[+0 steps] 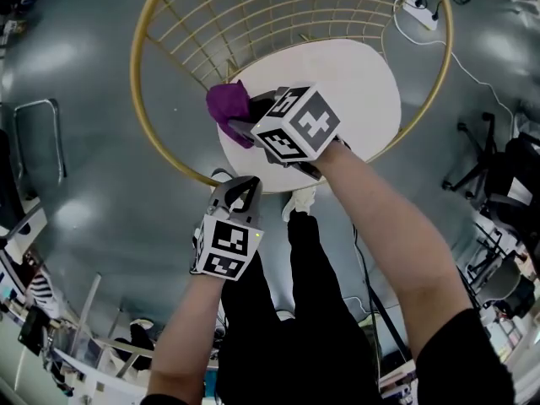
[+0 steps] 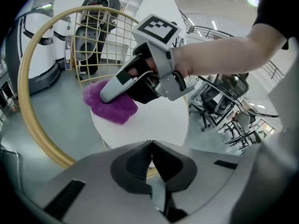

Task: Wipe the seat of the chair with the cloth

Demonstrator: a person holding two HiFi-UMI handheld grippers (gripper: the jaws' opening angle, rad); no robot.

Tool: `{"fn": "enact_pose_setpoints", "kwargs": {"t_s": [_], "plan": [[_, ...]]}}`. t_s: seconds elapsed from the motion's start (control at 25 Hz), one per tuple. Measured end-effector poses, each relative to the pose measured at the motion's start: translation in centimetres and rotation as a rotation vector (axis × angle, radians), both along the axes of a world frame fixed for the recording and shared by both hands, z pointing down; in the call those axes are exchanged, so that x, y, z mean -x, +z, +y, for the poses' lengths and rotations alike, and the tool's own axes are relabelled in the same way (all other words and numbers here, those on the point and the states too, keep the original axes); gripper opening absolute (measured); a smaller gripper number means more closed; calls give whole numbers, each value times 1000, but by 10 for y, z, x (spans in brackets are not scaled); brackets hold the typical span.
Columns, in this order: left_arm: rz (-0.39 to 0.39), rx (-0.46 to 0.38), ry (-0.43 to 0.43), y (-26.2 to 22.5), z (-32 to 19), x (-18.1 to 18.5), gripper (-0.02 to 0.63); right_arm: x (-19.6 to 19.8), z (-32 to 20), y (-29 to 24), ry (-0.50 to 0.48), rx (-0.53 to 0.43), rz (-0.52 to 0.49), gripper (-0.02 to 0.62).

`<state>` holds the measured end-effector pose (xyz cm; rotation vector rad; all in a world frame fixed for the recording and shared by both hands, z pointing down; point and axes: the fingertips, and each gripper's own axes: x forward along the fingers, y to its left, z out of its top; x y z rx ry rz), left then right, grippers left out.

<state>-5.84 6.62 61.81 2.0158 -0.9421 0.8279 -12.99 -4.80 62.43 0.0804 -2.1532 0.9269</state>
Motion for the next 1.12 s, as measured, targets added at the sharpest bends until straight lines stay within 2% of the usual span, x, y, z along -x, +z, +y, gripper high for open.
{"fn": "enact_pose_setpoints", "kwargs": {"t_s": [0.12,0.32,0.68,0.8,0.96,1.12], "plan": [[14,4,5,-1,-2,-7,17,-9,-15,13,22,-29,58,71],[26,11,-2,0,3,4,17,-10,-32,25,87,-27,112,72],[19,13,14,1,2,3,17,-51,-79,37,221,-37,177,72],[14,18,15,9,8,-1,17,-80,-93,48,279,-75,227,72],[13,23,19,21,14,-9,17,-133,-115,65,412,-87,281,71],[-10,-19,-14,7,2,4,15,-170,-142,50,514,-108,315,71]]}}
